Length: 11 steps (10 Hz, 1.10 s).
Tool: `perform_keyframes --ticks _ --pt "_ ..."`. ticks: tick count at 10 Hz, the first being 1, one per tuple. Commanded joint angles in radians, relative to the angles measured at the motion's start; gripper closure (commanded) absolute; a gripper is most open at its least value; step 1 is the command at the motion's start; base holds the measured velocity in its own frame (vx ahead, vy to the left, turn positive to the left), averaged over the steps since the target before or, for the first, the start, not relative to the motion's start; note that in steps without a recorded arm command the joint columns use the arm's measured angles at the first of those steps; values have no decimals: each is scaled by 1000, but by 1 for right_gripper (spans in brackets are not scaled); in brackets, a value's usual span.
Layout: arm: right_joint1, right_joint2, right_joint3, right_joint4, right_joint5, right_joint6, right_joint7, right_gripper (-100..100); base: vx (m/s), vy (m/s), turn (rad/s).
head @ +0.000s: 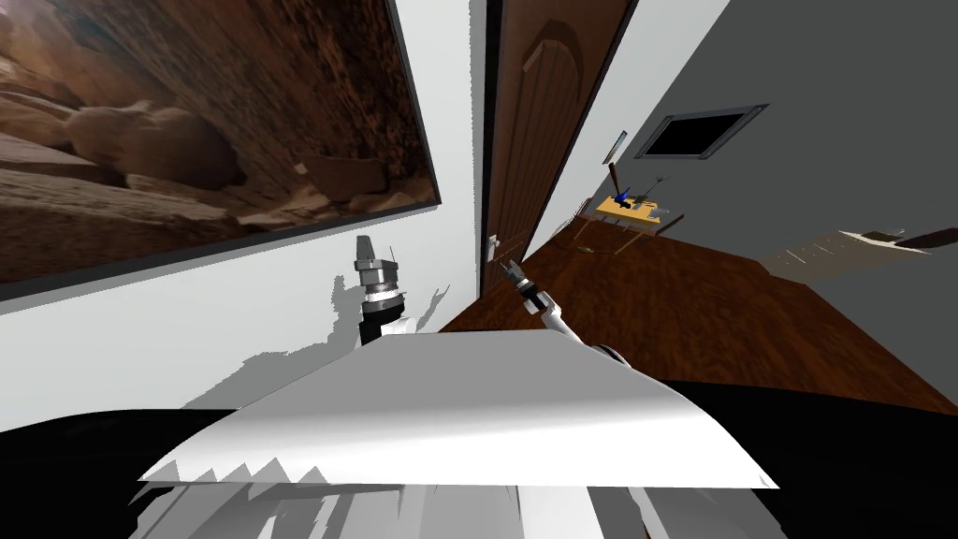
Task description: Pull the door open
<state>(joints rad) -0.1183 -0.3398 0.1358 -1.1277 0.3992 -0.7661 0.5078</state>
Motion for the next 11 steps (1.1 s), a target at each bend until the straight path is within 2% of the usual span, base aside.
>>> perform_keyframes --ticks 1,11 --pt "-21 -7 4 39 16 -12 19 -100 94 -56 37" --pt "-126 -58 24 235 95 -69 104 -100 77 -63 38"
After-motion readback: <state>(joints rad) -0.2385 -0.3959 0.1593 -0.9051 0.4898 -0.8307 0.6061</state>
